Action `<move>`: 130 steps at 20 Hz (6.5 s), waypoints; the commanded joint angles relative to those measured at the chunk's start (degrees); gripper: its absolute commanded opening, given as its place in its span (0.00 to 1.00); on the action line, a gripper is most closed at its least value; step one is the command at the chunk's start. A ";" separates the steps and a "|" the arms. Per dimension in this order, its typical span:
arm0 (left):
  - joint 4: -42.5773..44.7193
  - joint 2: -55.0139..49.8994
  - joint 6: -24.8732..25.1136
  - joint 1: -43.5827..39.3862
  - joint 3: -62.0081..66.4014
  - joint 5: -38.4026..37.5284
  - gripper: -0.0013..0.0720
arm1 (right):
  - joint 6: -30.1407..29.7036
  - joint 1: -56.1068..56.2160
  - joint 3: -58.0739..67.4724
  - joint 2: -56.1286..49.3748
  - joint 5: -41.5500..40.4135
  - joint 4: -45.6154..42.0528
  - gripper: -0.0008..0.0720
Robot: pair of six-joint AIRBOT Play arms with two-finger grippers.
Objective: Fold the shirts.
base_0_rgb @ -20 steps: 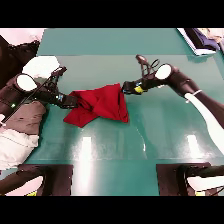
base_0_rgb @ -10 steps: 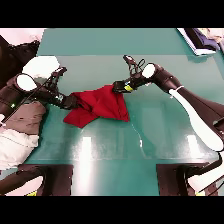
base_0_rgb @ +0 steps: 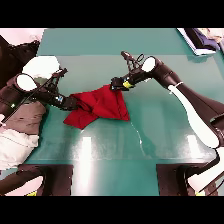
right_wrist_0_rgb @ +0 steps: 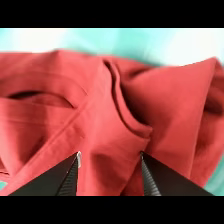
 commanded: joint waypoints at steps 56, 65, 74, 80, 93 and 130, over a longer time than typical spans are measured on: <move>9.92 -24.72 -3.13 0.07 45.31 7.48 0.05 | 2.99 -26.29 0.42 24.13 13.94 -24.26 0.03; 12.94 -27.36 -3.63 1.81 49.09 1.77 0.68 | 3.02 -24.55 0.44 15.65 3.08 -23.98 0.70; 15.17 -11.69 -4.90 6.84 22.77 -8.76 0.67 | 2.95 -25.77 0.42 24.65 11.34 -23.98 0.68; 4.85 9.77 -7.52 6.78 -16.02 2.69 0.67 | 2.95 -25.73 0.42 26.43 14.88 -23.93 0.68; -2.38 12.22 -9.62 -3.80 -27.76 10.93 0.67 | 2.97 -25.73 0.44 26.43 17.03 -23.93 0.68; 14.75 12.37 -10.36 -1.38 -8.85 4.70 0.05 | -3.72 -42.16 -54.27 40.11 15.43 -24.00 0.61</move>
